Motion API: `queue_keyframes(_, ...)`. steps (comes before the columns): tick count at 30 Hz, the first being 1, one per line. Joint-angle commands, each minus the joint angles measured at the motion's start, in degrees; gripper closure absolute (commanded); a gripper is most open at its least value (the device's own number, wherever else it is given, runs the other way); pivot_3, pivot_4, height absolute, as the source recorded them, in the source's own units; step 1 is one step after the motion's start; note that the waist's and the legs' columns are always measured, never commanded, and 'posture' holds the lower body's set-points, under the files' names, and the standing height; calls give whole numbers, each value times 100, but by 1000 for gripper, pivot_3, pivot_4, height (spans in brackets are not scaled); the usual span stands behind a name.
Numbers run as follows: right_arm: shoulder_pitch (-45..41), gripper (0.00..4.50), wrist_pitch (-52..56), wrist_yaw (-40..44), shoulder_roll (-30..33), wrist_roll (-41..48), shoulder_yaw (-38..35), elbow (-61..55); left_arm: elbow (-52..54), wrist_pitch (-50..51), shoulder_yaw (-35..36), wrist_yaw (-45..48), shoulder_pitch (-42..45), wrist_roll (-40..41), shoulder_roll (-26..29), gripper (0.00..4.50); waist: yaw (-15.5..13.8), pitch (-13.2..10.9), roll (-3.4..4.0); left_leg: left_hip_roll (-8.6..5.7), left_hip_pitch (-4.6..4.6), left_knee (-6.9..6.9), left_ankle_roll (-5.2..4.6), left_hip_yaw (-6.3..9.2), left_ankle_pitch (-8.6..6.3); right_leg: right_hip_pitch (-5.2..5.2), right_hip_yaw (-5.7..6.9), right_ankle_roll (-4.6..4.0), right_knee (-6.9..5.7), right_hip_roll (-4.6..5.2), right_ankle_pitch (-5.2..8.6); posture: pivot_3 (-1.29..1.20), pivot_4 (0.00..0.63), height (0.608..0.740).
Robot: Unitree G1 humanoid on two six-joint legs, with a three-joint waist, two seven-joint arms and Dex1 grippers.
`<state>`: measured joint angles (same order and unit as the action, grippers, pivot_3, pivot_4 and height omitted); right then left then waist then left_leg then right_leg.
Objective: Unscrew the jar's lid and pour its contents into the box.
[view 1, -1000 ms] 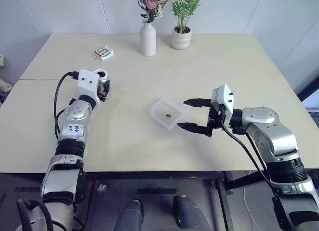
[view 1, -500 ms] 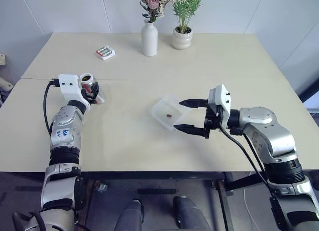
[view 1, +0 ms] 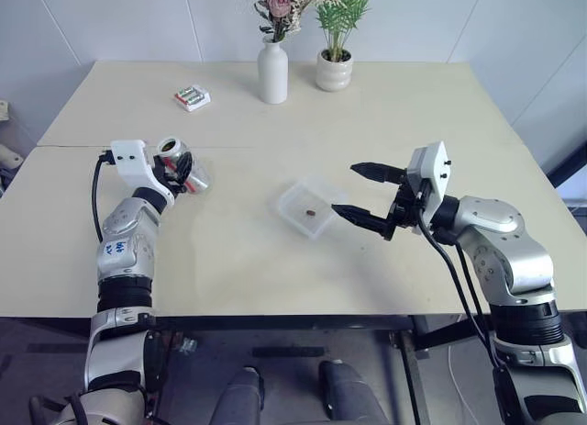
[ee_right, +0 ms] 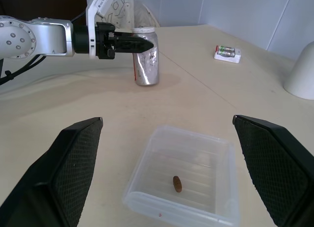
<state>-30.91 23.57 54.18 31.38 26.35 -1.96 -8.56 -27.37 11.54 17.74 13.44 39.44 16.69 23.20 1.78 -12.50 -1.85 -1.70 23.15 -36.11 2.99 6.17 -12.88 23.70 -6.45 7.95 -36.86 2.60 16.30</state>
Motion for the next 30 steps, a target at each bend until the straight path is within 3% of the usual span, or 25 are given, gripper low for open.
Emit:
queue_keyframes(1, -65, 0, -101, 52, 107, 117, -146, -199, 183, -118, -83, 29, -51, -170, 126, 1086, 2, 0, 0, 0, 0, 0, 0, 0, 0, 0, 0, 0, 1, 0, 0, 0, 150, 740)
queue_keyframes(4, -64, 0, -85, 66, 103, 133, -134, -202, 277, -76, -111, 80, -59, -185, 138, 136, 1, 0, 0, 0, 0, 2, 0, 0, 0, 0, 0, 0, 3, 0, 0, 0, 150, 740)
queue_keyframes(5, -61, 0, -80, 69, 97, 139, -124, -202, 334, -86, -133, 86, -74, -216, 155, 47, 1, 0, 0, 1, 1, 3, 0, 0, 0, 0, 0, 0, 5, 0, 0, 0, 150, 740)
queue_keyframes(14, -62, 0, -89, 119, 67, 133, -69, -169, 1090, 179, -202, 185, -433, -307, 408, 47, 8, 0, 0, 3, 1, 10, 0, 0, 0, 0, 0, 0, 13, 0, 0, 0, 150, 740)
queue_keyframes(22, 25, 0, -100, 219, 244, 167, -205, -204, 2618, 762, 214, 586, -1509, 111, 859, 47, 8, 0, 1, 19, 2, 22, 2, -1, -2, 0, 3, -8, 34, -4, -2, 0, 150, 740)
queue_keyframes(25, 102, 0, -107, 323, 429, 195, -317, -244, 3221, 587, 259, 1078, -2323, -55, 1327, 47, 29, 1, 2, 24, 1, 29, 5, -6, -4, -1, 1, -13, 43, -5, -1, 0, 150, 740)
queue_keyframes(30, 358, 0, -394, 557, 615, 295, -492, -548, 4037, 6, 368, 2339, -3130, 399, 1759, 47, -9, 1, 3, 41, 0, 58, 5, -12, -4, -1, 6, -28, 74, -9, 0, 0, 150, 740)
